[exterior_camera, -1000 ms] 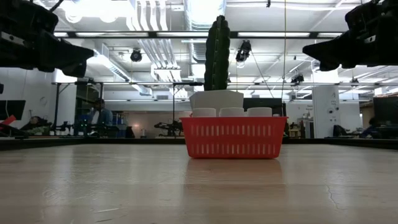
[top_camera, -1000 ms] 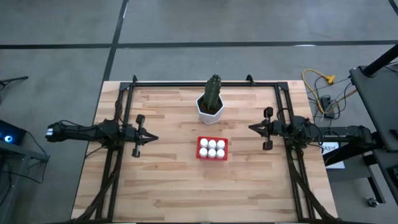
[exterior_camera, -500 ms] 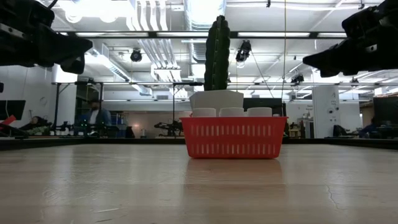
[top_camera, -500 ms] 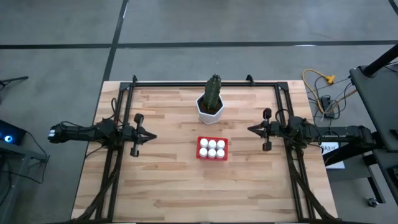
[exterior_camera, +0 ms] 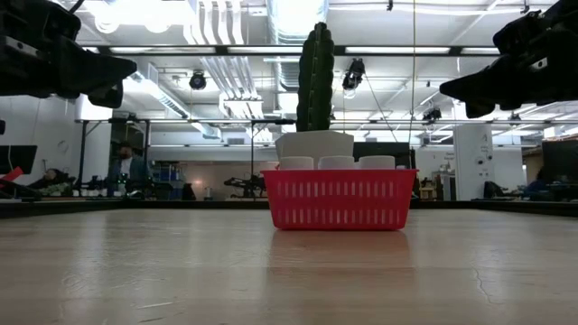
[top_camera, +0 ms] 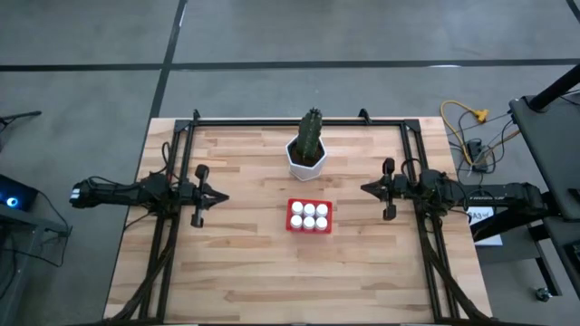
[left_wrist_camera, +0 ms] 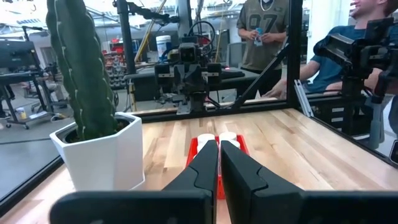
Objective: Pick and place pill bottles into a basket
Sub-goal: Return to Home Position
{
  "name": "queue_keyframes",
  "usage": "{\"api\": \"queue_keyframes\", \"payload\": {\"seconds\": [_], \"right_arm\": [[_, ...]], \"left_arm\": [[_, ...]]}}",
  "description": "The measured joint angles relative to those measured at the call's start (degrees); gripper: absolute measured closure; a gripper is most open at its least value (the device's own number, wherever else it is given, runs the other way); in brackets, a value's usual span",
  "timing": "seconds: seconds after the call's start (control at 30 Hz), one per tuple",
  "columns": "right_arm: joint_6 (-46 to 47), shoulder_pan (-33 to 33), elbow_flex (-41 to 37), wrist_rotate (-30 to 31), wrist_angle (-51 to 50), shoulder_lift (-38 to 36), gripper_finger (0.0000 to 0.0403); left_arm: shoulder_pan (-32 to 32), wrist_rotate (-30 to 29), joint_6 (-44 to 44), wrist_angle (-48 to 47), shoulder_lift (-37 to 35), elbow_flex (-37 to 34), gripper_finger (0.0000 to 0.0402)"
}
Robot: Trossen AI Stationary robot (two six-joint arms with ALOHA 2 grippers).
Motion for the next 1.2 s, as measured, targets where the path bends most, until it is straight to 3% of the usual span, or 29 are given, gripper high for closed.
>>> {"api": "queue_keyframes", "payload": {"seconds": [1.2], "right_arm": [[-0.6, 0.0, 0.0, 0.0, 0.0, 0.0, 0.0394]], "left_arm": [[0.0, 0.1, 0.0, 0.1, 0.1, -0.1, 0.0402]]}}
